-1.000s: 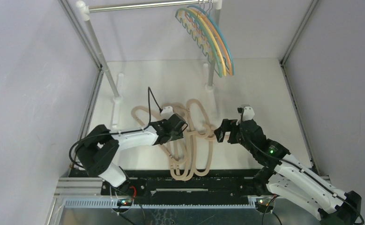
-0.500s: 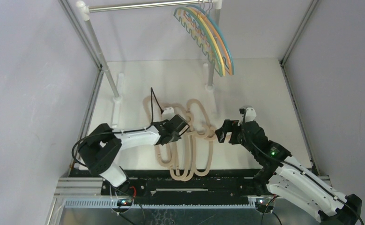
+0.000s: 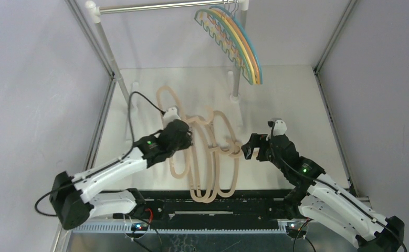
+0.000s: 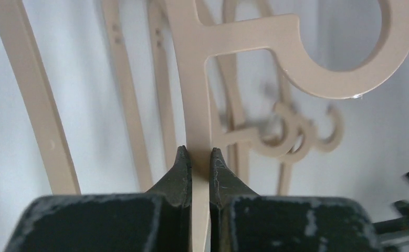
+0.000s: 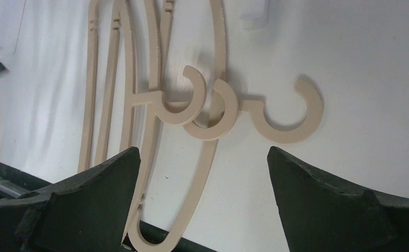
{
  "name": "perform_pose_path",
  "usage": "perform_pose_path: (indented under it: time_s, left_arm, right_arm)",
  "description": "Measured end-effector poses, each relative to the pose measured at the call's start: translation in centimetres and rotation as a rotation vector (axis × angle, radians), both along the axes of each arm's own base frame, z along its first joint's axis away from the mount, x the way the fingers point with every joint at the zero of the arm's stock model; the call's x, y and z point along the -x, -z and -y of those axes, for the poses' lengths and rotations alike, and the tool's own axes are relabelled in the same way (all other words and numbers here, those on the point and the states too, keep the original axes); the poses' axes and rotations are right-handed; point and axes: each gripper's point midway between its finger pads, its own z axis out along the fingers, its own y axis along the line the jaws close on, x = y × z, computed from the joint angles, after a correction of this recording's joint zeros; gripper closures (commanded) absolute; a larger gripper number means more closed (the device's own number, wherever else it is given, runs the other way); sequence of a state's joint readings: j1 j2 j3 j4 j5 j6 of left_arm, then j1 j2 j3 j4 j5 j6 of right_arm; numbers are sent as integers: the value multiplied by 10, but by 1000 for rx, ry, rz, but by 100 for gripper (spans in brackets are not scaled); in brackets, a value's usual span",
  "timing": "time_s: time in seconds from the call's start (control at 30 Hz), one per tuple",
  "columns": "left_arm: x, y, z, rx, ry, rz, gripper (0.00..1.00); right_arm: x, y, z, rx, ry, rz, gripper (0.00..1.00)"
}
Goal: Organize the hangers
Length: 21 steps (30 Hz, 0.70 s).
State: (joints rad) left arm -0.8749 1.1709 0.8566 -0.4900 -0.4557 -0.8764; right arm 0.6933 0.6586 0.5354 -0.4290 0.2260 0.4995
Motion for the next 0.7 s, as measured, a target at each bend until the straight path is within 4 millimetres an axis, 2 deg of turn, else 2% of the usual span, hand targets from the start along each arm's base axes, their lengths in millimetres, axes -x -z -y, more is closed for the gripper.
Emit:
perform_pose_path:
  time_s: [0.17,0.23,0.3,0.37,0.5,0.6,0.7]
  left_arm:
    - [-35,-60,-27,175,-100,135,100]
    - [-54,-93,-34,234,-132,203,100]
    - [-74,-136,-34,292,-138,275,100]
    - [-94,-188,-29,360,-124,368,100]
    - [-121,-273,-19,478,-83,522,100]
    - [-135,-310,-15,529,-63,592,100]
    - [-155,-321,-15,553,-58,609,100]
  right_arm:
    - [0,2,0,11,0,-8,1]
    - [0,1,0,11,0,-7,1]
    - [-1,-2,0,9,2,-3,1]
    - [-3,-6,-1,8,5,1,1]
    - [-6,-10,0,12,12,4,1]
    - [-6,-13,2,21,19,5,1]
    - [-8,-19,3,27,25,14,1]
